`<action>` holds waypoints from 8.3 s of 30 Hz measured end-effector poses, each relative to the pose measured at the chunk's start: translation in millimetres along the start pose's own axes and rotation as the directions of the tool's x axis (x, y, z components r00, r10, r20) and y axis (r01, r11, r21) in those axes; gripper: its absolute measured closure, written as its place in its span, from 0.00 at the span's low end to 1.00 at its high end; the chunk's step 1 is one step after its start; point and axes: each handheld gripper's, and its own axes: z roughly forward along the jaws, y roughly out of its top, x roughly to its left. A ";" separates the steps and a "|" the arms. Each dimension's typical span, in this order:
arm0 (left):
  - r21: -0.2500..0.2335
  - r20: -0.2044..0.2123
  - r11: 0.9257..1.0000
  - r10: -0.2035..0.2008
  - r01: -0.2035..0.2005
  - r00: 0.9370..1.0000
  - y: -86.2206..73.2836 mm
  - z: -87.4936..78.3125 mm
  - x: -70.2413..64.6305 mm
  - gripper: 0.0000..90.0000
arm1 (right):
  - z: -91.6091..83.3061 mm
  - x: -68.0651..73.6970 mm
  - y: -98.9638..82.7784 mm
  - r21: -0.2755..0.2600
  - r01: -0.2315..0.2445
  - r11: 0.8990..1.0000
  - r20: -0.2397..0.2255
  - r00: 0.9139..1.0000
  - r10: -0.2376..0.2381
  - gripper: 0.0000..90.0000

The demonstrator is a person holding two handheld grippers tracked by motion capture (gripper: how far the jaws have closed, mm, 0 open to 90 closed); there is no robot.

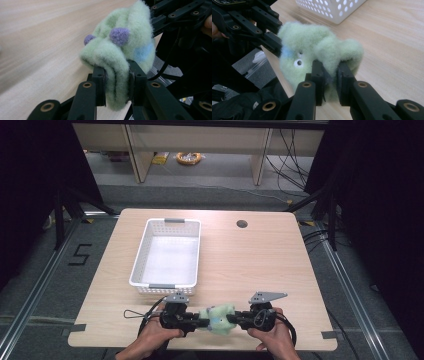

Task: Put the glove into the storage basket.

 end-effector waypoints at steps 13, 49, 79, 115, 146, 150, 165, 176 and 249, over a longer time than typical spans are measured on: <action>-0.004 -0.028 1.000 0.020 -0.020 0.999 23.8 -19.4 4.5 0.80 | -2.6 6.1 24.9 -0.023 0.008 1.000 0.008 1.000 -0.008 0.88; 0.023 -0.099 0.999 0.025 -0.023 0.995 80.6 -63.1 33.4 0.79 | 12.4 10.2 102.8 -0.025 0.055 0.998 0.018 0.998 -0.055 0.88; 0.022 -0.209 0.994 -0.102 0.109 0.973 97.3 -116.9 103.8 0.79 | 91.1 10.7 182.7 0.045 0.032 0.998 -0.004 0.999 -0.032 0.88; 0.162 -0.280 0.959 -0.182 0.233 0.943 69.4 -85.3 169.9 0.79 | 183.5 -17.3 184.0 0.260 -0.048 0.964 0.124 0.992 0.016 0.87; 0.228 -0.382 0.952 -0.107 0.206 0.918 78.8 -71.1 162.0 0.38 | 171.1 -8.6 200.1 0.260 0.043 0.965 0.192 0.977 -0.095 0.48; 0.220 -0.393 0.955 -0.098 0.197 0.914 81.7 -74.5 159.4 0.36 | 163.3 -9.1 201.9 0.230 0.043 0.972 0.179 0.980 -0.086 0.47; 0.091 -0.348 0.984 -0.114 0.154 0.931 89.9 -88.4 125.1 0.32 | 126.5 -6.0 197.2 0.162 0.082 0.983 0.137 0.985 -0.104 0.44; 0.055 -0.307 0.991 -0.097 0.119 0.947 86.5 -90.1 102.3 0.31 | 95.3 -8.2 186.6 0.118 0.064 0.991 0.133 0.988 -0.079 0.43; -0.041 -0.113 0.999 0.017 -0.022 0.993 27.8 -46.3 23.2 0.21 | -6.5 -21.2 78.4 -0.050 0.063 0.997 0.100 0.993 -0.058 0.35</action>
